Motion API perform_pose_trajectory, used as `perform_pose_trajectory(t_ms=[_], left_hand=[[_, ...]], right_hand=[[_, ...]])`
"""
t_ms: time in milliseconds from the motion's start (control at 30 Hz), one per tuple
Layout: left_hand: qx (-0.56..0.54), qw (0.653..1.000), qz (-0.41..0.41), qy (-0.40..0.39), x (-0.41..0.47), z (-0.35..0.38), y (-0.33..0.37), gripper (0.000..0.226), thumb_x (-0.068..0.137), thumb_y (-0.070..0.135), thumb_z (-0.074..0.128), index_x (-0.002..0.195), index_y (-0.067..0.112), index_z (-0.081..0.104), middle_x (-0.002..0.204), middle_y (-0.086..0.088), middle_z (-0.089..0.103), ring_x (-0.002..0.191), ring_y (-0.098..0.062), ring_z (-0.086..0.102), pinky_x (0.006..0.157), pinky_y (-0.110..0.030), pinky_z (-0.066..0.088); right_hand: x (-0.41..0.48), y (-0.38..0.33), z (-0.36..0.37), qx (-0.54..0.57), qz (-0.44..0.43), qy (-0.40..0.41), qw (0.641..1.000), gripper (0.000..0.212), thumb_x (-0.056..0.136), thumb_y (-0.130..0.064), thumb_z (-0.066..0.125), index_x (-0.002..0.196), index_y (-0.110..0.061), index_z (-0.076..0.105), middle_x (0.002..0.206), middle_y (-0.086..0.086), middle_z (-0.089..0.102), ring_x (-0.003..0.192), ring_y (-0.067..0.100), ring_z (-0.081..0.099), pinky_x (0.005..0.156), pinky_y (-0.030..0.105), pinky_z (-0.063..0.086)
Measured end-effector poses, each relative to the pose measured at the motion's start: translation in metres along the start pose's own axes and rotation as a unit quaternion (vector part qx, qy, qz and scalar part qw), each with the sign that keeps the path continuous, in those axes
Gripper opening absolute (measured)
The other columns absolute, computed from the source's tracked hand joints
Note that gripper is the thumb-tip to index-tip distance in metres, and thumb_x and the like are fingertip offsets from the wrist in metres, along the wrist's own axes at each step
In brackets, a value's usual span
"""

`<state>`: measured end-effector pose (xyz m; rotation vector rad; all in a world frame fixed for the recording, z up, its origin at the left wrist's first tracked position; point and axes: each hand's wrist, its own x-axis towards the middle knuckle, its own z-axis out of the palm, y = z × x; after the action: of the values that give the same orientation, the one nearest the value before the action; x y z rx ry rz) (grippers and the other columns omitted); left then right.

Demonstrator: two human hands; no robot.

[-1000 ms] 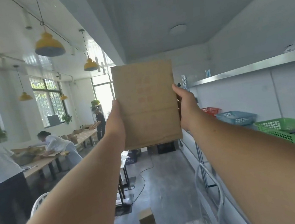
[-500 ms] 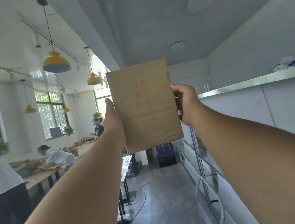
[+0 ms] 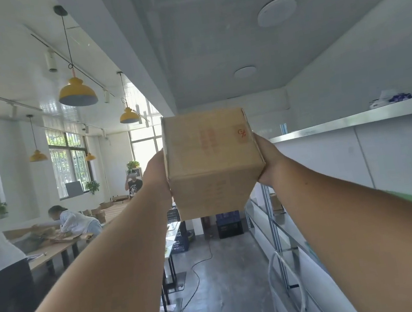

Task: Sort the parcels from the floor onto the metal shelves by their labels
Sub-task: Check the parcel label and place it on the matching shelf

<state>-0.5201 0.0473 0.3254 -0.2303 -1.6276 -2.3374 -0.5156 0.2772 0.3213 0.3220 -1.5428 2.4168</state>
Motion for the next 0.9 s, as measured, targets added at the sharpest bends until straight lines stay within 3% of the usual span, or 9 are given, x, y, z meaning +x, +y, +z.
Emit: perform_pose_trajectory(t_ms=[100, 200, 267, 433, 533, 667, 700, 800, 900], left_hand=[[0.001, 1.0, 0.014, 0.01, 0.0, 0.0, 0.0, 0.014, 0.072, 0.029, 0.066, 0.062, 0.021, 0.07, 0.065, -0.001, 0.065, 0.076, -0.026, 0.063, 0.078, -0.033, 0.053], [0.009, 1.0, 0.002, 0.009, 0.007, -0.008, -0.009, 0.045, 0.093, 0.026, 0.064, 0.05, 0.022, 0.074, 0.056, 0.004, 0.069, 0.052, -0.019, 0.068, 0.054, -0.023, 0.056], [0.015, 1.0, 0.001, -0.012, 0.005, -0.01, -0.012, 0.052, 0.098, 0.024, 0.061, 0.048, 0.023, 0.075, 0.056, 0.005, 0.069, 0.047, -0.016, 0.068, 0.05, -0.022, 0.056], [0.022, 1.0, 0.016, -0.014, -0.002, -0.008, -0.003, 0.039, 0.101, 0.021, 0.061, 0.064, 0.019, 0.075, 0.068, 0.0, 0.067, 0.058, -0.019, 0.067, 0.069, -0.031, 0.057], [0.011, 0.999, 0.008, -0.04, -0.004, -0.016, 0.0, 0.05, 0.101, 0.029, 0.058, 0.056, 0.023, 0.079, 0.063, 0.005, 0.073, 0.058, -0.016, 0.071, 0.068, -0.029, 0.056], [0.024, 0.998, -0.041, -0.035, -0.013, -0.016, 0.006, 0.031, 0.096, 0.03, 0.054, 0.074, 0.023, 0.075, 0.068, 0.003, 0.076, 0.055, -0.018, 0.074, 0.056, -0.025, 0.059], [0.024, 0.998, -0.043, -0.033, -0.015, -0.015, 0.005, 0.029, 0.094, 0.028, 0.052, 0.083, 0.019, 0.077, 0.076, 0.0, 0.077, 0.06, -0.021, 0.076, 0.059, -0.03, 0.063], [-0.005, 0.998, -0.057, -0.023, -0.029, -0.013, 0.004, 0.045, 0.092, 0.028, 0.054, 0.126, 0.009, 0.076, 0.122, -0.013, 0.076, 0.111, -0.036, 0.076, 0.106, -0.056, 0.058], [-0.01, 0.999, -0.044, -0.017, -0.033, -0.01, 0.002, 0.04, 0.1, 0.036, 0.055, 0.126, 0.011, 0.073, 0.142, -0.015, 0.07, 0.122, -0.037, 0.069, 0.118, -0.06, 0.046]], right_hand=[[-0.007, 0.003, 0.002, 0.027, 0.011, -0.004, 1.0, 0.03, 0.105, -0.046, 0.065, 0.098, -0.02, 0.078, 0.085, 0.002, 0.081, 0.071, 0.022, 0.08, 0.059, 0.033, 0.065], [-0.01, 0.002, 0.003, 0.011, 0.005, 0.011, 1.0, 0.032, 0.107, -0.044, 0.063, 0.093, -0.02, 0.078, 0.082, 0.002, 0.079, 0.069, 0.021, 0.078, 0.058, 0.031, 0.064], [-0.013, 0.001, 0.003, 0.01, 0.0, 0.019, 1.0, 0.036, 0.107, -0.043, 0.063, 0.086, -0.02, 0.08, 0.078, 0.002, 0.079, 0.065, 0.021, 0.078, 0.055, 0.031, 0.063], [-0.017, -0.001, 0.009, -0.007, -0.012, 0.026, 1.0, 0.026, 0.102, -0.047, 0.07, 0.094, -0.022, 0.076, 0.089, 0.001, 0.076, 0.083, 0.023, 0.073, 0.072, 0.039, 0.059], [-0.015, -0.001, 0.007, -0.001, -0.008, 0.012, 1.0, 0.03, 0.105, -0.043, 0.062, 0.088, -0.023, 0.077, 0.085, -0.001, 0.076, 0.08, 0.021, 0.073, 0.073, 0.037, 0.059], [-0.018, 0.001, 0.003, -0.011, 0.005, 0.03, 0.999, 0.032, 0.096, -0.034, 0.053, 0.072, -0.026, 0.072, 0.085, -0.002, 0.068, 0.081, 0.023, 0.069, 0.078, 0.034, 0.058], [-0.017, 0.001, 0.002, -0.023, 0.0, 0.046, 0.999, 0.03, 0.093, -0.033, 0.052, 0.072, -0.026, 0.072, 0.086, -0.001, 0.07, 0.087, 0.025, 0.067, 0.085, 0.039, 0.056], [-0.017, -0.001, 0.001, -0.04, -0.011, 0.074, 0.996, 0.03, 0.091, -0.031, 0.055, 0.069, -0.023, 0.073, 0.078, -0.001, 0.073, 0.09, 0.031, 0.065, 0.092, 0.047, 0.053], [-0.018, 0.0, 0.0, -0.034, 0.002, 0.054, 0.998, 0.03, 0.1, -0.042, 0.059, 0.102, -0.018, 0.075, 0.107, 0.008, 0.07, 0.105, 0.034, 0.063, 0.097, 0.048, 0.05]])
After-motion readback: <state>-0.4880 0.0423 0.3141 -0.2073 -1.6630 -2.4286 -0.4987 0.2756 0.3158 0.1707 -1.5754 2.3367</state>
